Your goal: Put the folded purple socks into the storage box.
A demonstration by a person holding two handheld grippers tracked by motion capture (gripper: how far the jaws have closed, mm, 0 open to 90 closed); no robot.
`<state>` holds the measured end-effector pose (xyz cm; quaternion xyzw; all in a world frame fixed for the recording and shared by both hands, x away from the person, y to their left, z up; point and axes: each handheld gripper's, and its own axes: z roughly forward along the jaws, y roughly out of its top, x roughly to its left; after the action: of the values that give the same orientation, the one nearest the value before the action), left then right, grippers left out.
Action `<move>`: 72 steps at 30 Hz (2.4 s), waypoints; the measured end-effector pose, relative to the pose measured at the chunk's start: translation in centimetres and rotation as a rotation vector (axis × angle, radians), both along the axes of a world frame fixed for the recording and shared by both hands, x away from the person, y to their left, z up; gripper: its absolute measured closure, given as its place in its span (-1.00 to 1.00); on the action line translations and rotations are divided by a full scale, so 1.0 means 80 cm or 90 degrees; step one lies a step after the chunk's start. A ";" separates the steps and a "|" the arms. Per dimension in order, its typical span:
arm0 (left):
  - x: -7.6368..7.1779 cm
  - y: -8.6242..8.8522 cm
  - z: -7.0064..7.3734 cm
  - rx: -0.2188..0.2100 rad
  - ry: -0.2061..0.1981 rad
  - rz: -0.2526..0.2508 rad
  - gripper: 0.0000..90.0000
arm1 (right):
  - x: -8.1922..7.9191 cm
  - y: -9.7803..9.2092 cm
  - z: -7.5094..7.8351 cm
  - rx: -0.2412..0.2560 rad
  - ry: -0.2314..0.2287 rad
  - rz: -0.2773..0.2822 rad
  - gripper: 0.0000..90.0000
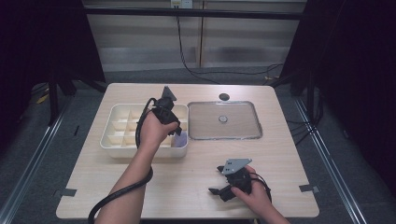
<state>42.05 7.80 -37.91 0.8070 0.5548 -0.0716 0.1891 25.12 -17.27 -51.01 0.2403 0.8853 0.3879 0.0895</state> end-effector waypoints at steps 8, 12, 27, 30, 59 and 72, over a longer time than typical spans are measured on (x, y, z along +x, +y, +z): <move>0.005 -0.006 0.009 0.009 -0.006 -0.007 0.63 | 0.000 0.000 0.000 -0.001 -0.003 -0.001 -0.69; 0.008 -0.008 0.012 0.015 -0.006 -0.017 0.71 | 0.000 0.000 0.000 0.000 0.000 0.000 -0.69; 0.014 -0.018 0.008 0.032 -0.009 -0.025 0.97 | 0.000 0.000 0.000 0.000 0.000 0.000 -0.69; 0.015 -0.020 0.007 0.036 -0.008 -0.031 1.00 | 0.000 0.000 0.000 -0.001 -0.003 -0.001 -0.69; 0.019 -0.028 -0.024 0.054 0.015 -0.031 1.00 | 0.000 0.000 0.000 0.001 0.000 0.002 -0.69; 0.013 -0.032 -0.044 0.058 0.034 -0.043 1.00 | 0.000 0.000 0.000 0.000 -0.003 0.001 -0.69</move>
<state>43.09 5.21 -41.45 0.8310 0.5345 -0.0740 0.1350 25.14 -17.28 -51.02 0.2387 0.8853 0.3885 0.0911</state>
